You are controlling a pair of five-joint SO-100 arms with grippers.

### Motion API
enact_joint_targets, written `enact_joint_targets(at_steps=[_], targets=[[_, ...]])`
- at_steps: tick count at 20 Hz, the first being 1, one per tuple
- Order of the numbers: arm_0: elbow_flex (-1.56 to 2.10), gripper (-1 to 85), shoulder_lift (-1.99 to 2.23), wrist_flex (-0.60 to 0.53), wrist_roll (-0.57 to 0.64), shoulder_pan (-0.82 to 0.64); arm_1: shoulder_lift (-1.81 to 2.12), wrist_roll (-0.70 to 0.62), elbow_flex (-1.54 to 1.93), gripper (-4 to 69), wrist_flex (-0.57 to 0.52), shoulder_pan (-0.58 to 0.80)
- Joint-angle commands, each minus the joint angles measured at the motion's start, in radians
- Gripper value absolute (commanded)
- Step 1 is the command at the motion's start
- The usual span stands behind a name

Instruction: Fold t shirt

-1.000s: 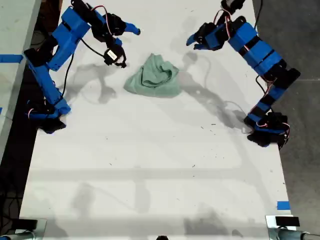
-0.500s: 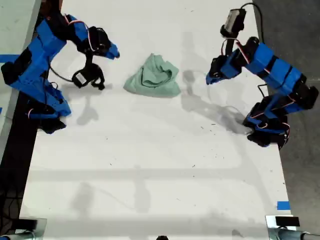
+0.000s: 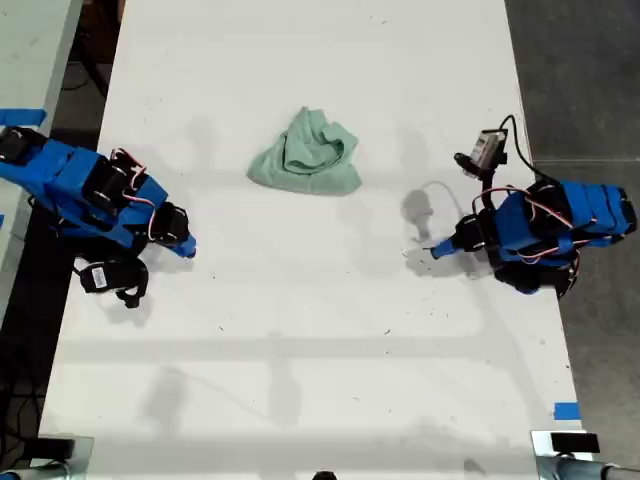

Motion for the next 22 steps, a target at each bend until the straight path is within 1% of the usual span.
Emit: enact_joint_targets(at_steps=[1,2,3,4,5,6,7,8,9,10,11,12,22], targets=[[0.221,-0.2,0.426,-0.225,0.081,0.011,0.101,-0.06,0.095,2.5,-0.061,-0.031],[0.376,-0.1,0.68,-0.295,0.069,0.032,0.103,-0.048,0.13,2.6,-0.067,-0.029],[0.545,-0.1,0.973,-0.321,0.063,0.037,0.103,-0.026,0.161,2.9,-0.077,-0.037],[0.615,0.5,0.996,-0.307,0.044,0.044,0.104,0.015,0.198,3.2,-0.072,-0.048],[0.658,1.7,0.948,-0.354,0.055,0.044,0.104,0.063,0.258,3.7,-0.075,-0.069],[0.706,2.3,1.002,-0.356,0.051,0.055,0.106,0.149,0.324,4.2,-0.083,-0.109],[0.723,0.8,0.996,-0.344,0.055,0.055,0.106,0.187,0.367,5.4,-0.103,-0.158],[0.758,1.1,0.999,-0.324,0.052,0.04,0.104,0.048,0.365,6.0,-0.103,-0.178],[0.811,5.3,0.999,-0.336,0.189,0.015,0.103,-0.138,0.365,6.6,-0.101,-0.179],[0.808,10.6,0.992,-0.353,0.354,0.006,0.104,-0.233,0.365,6.5,-0.101,-0.193],[0.796,12.3,0.996,-0.351,0.36,0.005,0.104,-0.322,0.365,6.4,-0.101,-0.207],[0.799,12.3,0.996,-0.351,0.356,0.003,0.104,-0.336,0.365,6.4,-0.101,-0.213],[0.802,12.3,0.996,-0.351,0.356,0.005,0.104,-0.324,0.365,6.5,-0.101,-0.212]])
